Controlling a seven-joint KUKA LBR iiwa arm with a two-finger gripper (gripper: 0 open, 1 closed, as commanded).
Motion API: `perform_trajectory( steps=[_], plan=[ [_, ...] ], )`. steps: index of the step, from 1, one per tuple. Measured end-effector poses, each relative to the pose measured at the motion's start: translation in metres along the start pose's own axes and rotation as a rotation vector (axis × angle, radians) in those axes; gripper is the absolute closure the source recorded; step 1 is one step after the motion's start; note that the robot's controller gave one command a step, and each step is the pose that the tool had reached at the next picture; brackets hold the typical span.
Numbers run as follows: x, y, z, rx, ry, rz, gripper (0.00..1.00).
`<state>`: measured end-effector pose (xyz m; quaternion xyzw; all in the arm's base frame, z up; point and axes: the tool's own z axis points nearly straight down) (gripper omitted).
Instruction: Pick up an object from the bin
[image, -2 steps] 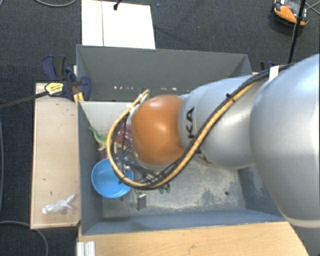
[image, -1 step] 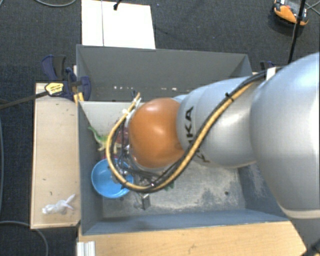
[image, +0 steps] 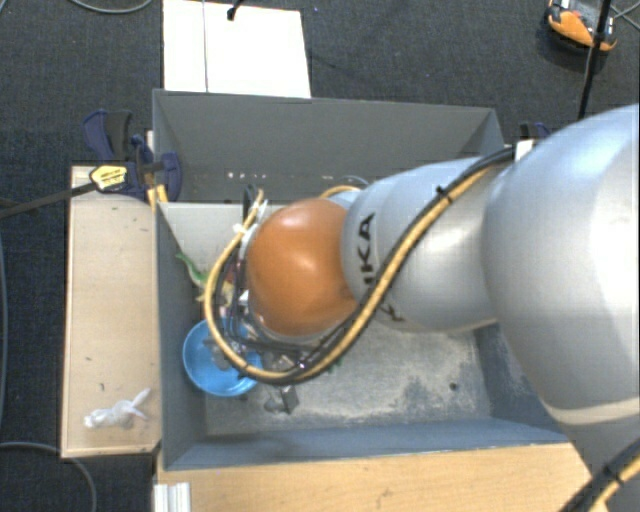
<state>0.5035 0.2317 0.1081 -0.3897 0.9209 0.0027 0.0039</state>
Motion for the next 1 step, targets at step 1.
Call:
perform_trajectory(
  steps=[1],
  plan=[
    [-0.0008, 0.0039, 0.0105, -0.001, 0.005, 0.165, 0.00]
  ],
)
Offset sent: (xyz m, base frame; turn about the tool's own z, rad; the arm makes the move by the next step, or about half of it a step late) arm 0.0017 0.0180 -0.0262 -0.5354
